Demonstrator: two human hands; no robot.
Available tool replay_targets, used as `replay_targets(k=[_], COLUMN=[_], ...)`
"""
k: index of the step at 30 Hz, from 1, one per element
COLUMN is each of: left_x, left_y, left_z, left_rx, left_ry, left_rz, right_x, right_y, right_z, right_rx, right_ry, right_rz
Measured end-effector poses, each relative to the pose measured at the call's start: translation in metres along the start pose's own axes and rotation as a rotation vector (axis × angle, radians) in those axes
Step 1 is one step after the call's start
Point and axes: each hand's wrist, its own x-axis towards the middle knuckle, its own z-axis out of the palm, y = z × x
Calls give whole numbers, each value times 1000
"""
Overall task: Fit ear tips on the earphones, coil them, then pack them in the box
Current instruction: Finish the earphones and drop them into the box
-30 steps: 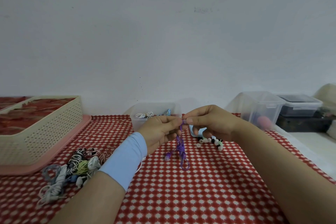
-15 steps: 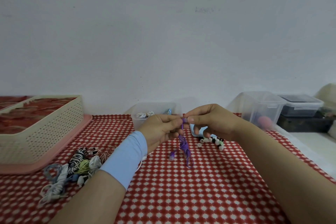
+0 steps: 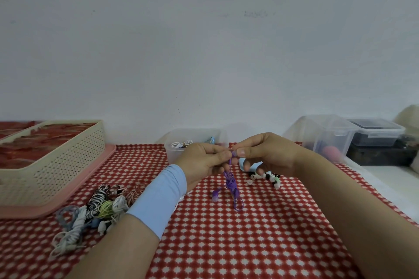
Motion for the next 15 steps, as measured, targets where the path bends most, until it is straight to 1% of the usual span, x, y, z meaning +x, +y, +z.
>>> replay_targets(k=[3, 11, 15], left_x=[0, 0, 1], left_y=[0, -3, -5], left_z=[1, 2, 4], left_rx=[-19, 30, -39], left_ry=[0, 35, 81], left_rz=[-1, 12, 13], right_x=[1, 1, 1], right_y=[1, 4, 3], right_z=[-2, -1, 4], right_rx=[10, -24, -34], right_ry=[-20, 15, 57], right_rz=[-3, -21, -86])
